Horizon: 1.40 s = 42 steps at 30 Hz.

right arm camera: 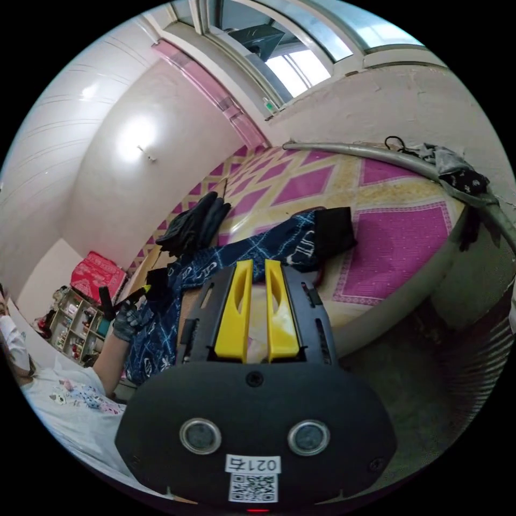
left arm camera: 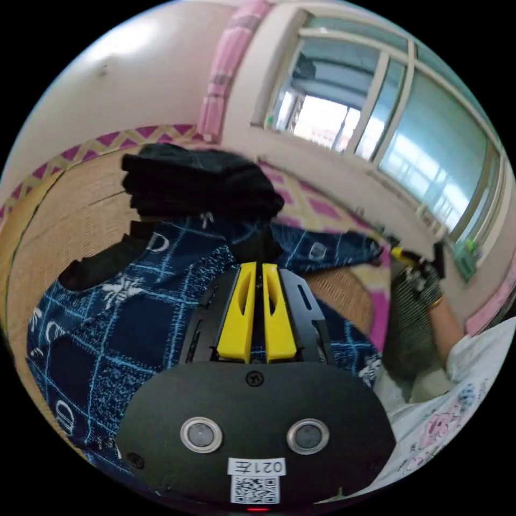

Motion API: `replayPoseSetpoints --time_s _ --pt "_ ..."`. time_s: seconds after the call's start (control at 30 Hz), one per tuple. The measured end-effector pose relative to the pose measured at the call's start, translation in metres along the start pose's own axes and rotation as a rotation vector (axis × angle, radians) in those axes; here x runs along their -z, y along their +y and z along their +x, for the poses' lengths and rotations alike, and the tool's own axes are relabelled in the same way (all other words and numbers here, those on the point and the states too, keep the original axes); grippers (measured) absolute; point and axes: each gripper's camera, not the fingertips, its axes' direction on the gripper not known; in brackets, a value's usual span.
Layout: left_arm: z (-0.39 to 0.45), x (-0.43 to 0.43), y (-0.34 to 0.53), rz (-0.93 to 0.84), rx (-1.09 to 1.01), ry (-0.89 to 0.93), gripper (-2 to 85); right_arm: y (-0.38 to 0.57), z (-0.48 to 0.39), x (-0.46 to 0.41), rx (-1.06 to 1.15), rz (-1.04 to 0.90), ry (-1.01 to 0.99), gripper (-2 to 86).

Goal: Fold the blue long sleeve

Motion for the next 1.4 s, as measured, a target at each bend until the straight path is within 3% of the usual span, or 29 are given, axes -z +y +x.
replayPoseSetpoints --time_s 0.1,0.3,0.47,0.63,0.77,0.93,1.13,1.3,1.4 --pt "-0.051 0.123 0.009 0.165 0.051 -0.038 -0.6 0.002 -0.02 -0.003 0.008 0.002 -0.059 3.3" --pt "-0.159 0.389 0.088 0.344 0.213 -0.349 -0.8 0.009 -0.074 -0.039 0.055 -0.06 -0.089 2.2" --pt "-0.249 0.544 0.237 0.463 0.564 -0.561 -0.8 0.019 -0.121 -0.08 0.069 -0.121 -0.156 1.7" --pt "-0.289 0.601 0.392 0.641 0.902 -0.549 -0.8 0.03 -0.172 -0.111 0.128 -0.191 -0.19 1.4" --pt "-0.289 0.62 0.466 0.804 1.012 -0.492 -0.5 0.037 -0.205 -0.127 0.171 -0.235 -0.203 1.1" --pt "-0.293 0.635 0.486 0.892 1.008 -0.411 4.8 0.048 -0.229 -0.144 0.193 -0.282 -0.224 0.9" --pt "-0.315 0.659 0.464 0.807 1.053 -0.422 12.2 0.065 -0.242 -0.159 0.189 -0.312 -0.242 0.8" --pt "-0.32 0.682 0.447 0.802 1.039 -0.45 1.3 0.076 -0.246 -0.167 0.179 -0.33 -0.248 0.5" --pt "-0.318 0.687 0.454 0.813 1.036 -0.476 0.2 0.081 -0.247 -0.166 0.176 -0.329 -0.248 0.5"
